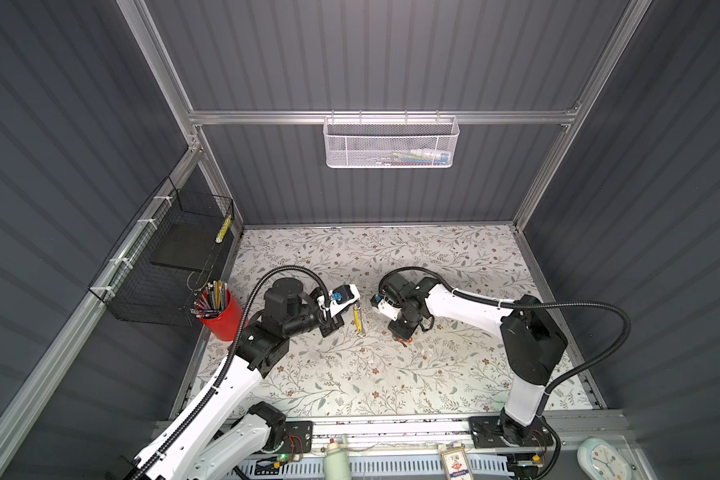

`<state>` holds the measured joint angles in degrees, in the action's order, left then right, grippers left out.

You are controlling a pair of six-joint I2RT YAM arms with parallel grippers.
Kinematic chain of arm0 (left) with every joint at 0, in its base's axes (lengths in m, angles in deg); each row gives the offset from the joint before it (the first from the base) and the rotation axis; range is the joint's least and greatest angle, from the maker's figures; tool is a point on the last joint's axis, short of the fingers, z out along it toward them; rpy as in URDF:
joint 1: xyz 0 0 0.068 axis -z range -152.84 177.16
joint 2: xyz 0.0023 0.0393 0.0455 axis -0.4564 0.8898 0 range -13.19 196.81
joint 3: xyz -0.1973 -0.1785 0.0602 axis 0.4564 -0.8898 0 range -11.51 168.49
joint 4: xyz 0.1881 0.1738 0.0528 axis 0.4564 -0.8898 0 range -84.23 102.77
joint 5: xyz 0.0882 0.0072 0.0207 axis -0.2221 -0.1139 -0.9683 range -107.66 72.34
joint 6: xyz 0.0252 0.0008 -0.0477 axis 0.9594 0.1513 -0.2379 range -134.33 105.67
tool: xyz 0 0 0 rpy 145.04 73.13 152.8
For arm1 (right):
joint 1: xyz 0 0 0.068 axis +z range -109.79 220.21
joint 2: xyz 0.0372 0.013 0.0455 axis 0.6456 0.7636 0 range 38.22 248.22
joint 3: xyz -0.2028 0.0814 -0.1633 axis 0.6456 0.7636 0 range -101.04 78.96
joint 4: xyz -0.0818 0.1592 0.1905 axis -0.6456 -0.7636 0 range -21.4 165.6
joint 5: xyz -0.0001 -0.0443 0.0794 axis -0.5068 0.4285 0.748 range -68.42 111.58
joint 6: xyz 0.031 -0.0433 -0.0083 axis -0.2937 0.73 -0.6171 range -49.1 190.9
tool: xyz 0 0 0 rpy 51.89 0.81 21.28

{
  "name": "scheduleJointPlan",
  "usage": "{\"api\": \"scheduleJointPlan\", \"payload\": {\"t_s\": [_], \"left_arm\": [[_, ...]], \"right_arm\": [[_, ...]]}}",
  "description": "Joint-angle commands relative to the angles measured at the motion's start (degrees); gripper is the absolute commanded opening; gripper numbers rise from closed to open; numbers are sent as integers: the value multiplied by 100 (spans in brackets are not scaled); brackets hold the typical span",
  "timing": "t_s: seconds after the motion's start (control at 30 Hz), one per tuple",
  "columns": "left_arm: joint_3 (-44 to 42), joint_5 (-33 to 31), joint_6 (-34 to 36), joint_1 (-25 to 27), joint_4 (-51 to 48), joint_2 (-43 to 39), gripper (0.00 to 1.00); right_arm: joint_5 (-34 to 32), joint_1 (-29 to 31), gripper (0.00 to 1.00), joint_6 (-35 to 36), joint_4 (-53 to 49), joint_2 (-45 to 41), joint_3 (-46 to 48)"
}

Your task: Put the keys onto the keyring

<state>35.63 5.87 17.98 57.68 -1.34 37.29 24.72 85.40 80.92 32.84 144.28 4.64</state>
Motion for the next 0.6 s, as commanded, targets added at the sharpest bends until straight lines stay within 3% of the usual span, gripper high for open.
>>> {"api": "scheduleJointPlan", "payload": {"t_s": [0.0, 0.57], "left_arm": [[6, 16, -15, -38, 128, -82, 0], [33, 18, -10, -42, 66, -92, 0]], "right_arm": [[79, 51, 35, 193, 7, 130, -159], [71, 139, 30, 220, 77, 416, -187]]}}
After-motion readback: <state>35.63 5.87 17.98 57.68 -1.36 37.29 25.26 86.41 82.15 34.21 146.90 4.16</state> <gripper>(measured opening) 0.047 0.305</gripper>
